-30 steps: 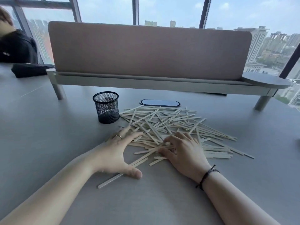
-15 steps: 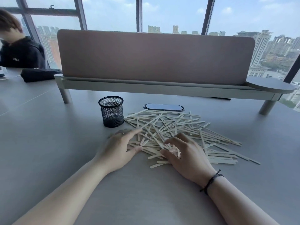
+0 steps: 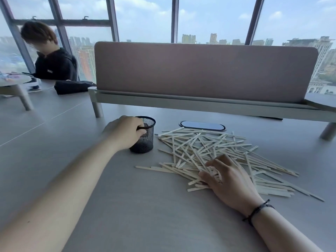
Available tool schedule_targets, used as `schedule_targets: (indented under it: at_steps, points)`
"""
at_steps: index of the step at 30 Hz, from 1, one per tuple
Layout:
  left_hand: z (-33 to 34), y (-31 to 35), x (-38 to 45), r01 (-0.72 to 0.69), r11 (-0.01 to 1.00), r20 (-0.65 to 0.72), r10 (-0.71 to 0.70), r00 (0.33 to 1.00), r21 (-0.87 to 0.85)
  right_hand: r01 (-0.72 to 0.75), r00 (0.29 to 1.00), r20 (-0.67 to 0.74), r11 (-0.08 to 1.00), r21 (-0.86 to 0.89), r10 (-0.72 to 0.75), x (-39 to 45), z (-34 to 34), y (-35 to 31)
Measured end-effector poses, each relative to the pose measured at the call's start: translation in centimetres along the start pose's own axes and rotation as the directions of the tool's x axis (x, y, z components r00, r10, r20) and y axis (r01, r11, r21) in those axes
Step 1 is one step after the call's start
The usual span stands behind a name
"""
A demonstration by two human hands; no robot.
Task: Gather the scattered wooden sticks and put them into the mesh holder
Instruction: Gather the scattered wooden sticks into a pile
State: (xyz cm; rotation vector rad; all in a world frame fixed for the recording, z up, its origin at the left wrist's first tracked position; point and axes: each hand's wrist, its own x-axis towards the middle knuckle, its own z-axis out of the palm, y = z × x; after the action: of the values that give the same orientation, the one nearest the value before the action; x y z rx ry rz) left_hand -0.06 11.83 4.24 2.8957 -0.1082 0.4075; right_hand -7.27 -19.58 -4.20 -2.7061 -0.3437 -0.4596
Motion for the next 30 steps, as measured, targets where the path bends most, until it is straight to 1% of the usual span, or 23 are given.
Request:
schedule_targets:
  at_steps: [3, 6, 8, 10, 12, 13, 14, 15, 16, 17, 18, 19, 20, 21, 22, 24, 25, 26, 28, 30]
  points:
    - [-1.0, -0.5, -2.4, -0.004, 0.999, 0.008, 0.003, 1.0, 0.051, 0.021, 1.0, 0.022, 1.0, -0.015, -0.02, 0.1, 0.3, 0.2]
    - [-1.5, -0.9, -4.3, 0.002, 0.999, 0.026, -0.003, 1.0, 0.048, 0.035, 0.999, 0.034, 0.999, -0.035, -0.034, 0.2, 0.5, 0.3]
    - [-1.8, -0.8, -5.1, 0.006, 0.999, -0.02, -0.005, 1.0, 0.05, 0.041, 0.998, 0.038, 0.998, -0.041, -0.04, 0.2, 0.5, 0.4]
    - [-1.9, -0.1, -5.6, -0.029, 0.996, -0.16, 0.042, 0.986, 0.079, 0.044, 0.998, 0.038, 0.998, -0.034, -0.043, 0.2, 0.6, 0.4]
    - [-1.7, 1.6, -6.2, -0.113, 0.989, -0.349, 0.138, 0.927, 0.091, 0.047, 0.998, 0.041, 0.999, -0.027, -0.046, 0.2, 0.6, 0.4]
    - [-1.3, 2.7, -6.5, -0.18, 0.98, -0.416, 0.197, 0.888, 0.08, 0.045, 0.998, 0.044, 0.999, -0.023, -0.044, 0.2, 0.6, 0.4]
    - [-0.6, 4.0, -6.8, -0.252, 0.965, -0.43, 0.256, 0.866, 0.065, 0.042, 0.998, 0.047, 0.999, -0.017, -0.041, 0.2, 0.6, 0.4]
    - [0.5, 5.2, -6.9, -0.317, 0.948, -0.377, 0.308, 0.874, 0.04, 0.039, 0.998, 0.05, 0.999, -0.008, -0.039, 0.3, 0.5, 0.3]
    - [2.0, 6.3, -6.8, -0.352, 0.936, -0.253, 0.34, 0.906, 0.0, 0.037, 0.998, 0.051, 0.999, 0.003, -0.037, 0.2, 0.5, 0.2]
    - [3.5, 7.1, -6.6, -0.351, 0.936, -0.077, 0.347, 0.935, -0.039, 0.035, 0.998, 0.049, 0.999, 0.017, -0.036, 0.2, 0.4, 0.1]
    - [5.0, 7.7, -6.4, -0.323, 0.944, 0.103, 0.328, 0.939, -0.07, 0.029, 0.998, 0.048, 0.999, 0.038, -0.031, 0.1, 0.2, 0.0]
    - [6.4, 8.0, -6.1, -0.287, 0.954, 0.243, 0.3, 0.922, -0.088, 0.018, 0.999, 0.047, 0.998, 0.065, -0.021, 0.2, 0.0, -0.1]
    - [7.5, 8.2, -5.9, -0.262, 0.961, 0.334, 0.277, 0.901, -0.092, 0.004, 0.999, 0.047, 0.996, 0.094, -0.008, 0.5, -0.3, -0.2]
    - [8.3, 8.4, -5.7, -0.253, 0.963, 0.377, 0.269, 0.886, -0.092, -0.007, 0.999, 0.042, 0.994, 0.113, 0.003, 1.1, -0.7, -0.3]
    - [8.8, 8.4, -5.6, -0.255, 0.962, 0.38, 0.273, 0.884, -0.098, -0.013, 1.0, 0.028, 0.993, 0.12, 0.01, 2.0, -1.1, -0.1]
    - [9.3, 8.5, -5.7, -0.279, 0.954, 0.341, 0.299, 0.891, -0.109, -0.024, 1.0, 0.001, 0.993, 0.112, 0.024, 4.7, -1.4, 0.7]
    - [9.4, 8.5, -5.8, -0.293, 0.95, 0.322, 0.313, 0.894, -0.11, -0.042, 0.999, 0.01, 0.995, 0.096, 0.042, 6.3, -1.4, 1.3]
    - [9.4, 8.5, -5.9, -0.303, 0.947, 0.307, 0.322, 0.896, -0.11, -0.07, 0.997, 0.047, 0.995, 0.066, 0.067, 8.0, -1.1, 1.9]
    - [9.4, 8.5, -6.0, -0.311, 0.943, 0.294, 0.331, 0.897, -0.115, -0.106, 0.98, 0.169, 0.994, -0.01, 0.106, 11.1, 0.4, 3.0]
    - [9.4, 8.5, -5.9, -0.319, 0.94, 0.302, 0.34, 0.891, -0.118, -0.096, 0.953, 0.285, 0.995, -0.036, 0.102, 13.8, 2.5, 2.9]
